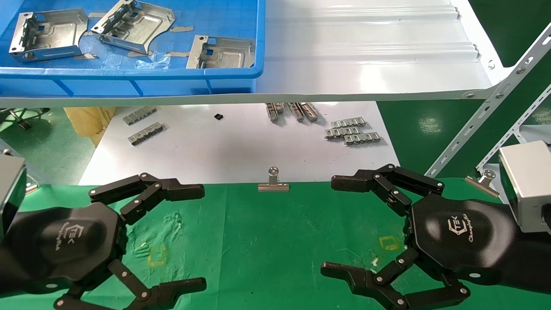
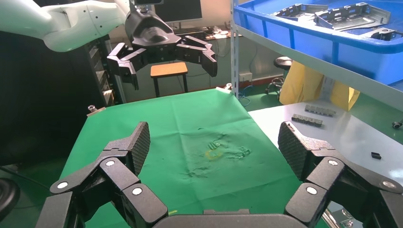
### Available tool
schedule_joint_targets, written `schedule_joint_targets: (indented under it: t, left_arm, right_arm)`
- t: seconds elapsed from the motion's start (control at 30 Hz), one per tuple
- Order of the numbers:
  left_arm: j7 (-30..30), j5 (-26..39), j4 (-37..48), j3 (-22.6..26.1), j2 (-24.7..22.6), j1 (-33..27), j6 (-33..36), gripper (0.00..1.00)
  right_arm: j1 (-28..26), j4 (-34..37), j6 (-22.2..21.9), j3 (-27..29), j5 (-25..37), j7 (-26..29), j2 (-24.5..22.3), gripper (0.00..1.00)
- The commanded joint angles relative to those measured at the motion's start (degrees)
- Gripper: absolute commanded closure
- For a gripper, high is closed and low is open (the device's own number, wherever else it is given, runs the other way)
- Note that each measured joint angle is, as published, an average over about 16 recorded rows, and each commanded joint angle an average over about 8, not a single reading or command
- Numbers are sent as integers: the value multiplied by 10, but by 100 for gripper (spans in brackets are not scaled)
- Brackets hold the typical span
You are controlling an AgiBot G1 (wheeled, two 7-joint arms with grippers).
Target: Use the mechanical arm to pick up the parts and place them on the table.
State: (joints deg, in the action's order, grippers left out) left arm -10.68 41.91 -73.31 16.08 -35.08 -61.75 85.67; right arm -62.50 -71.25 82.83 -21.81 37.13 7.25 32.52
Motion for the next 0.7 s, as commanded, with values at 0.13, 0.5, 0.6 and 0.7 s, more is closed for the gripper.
schedule_joint_targets:
  t: [0.13, 0.5, 0.6, 0.7]
  left_arm:
    - [0, 0, 0, 0, 0, 0, 0, 0]
    - [0, 0, 0, 0, 0, 0, 0, 0]
    - [0, 0, 0, 0, 0, 0, 0, 0]
    - [0, 0, 0, 0, 0, 0, 0, 0]
  right_arm:
    - [0, 0, 0, 0, 0, 0, 0, 0]
    - [0, 0, 0, 0, 0, 0, 0, 0]
    - [0, 0, 0, 0, 0, 0, 0, 0]
    - [0, 0, 0, 0, 0, 0, 0, 0]
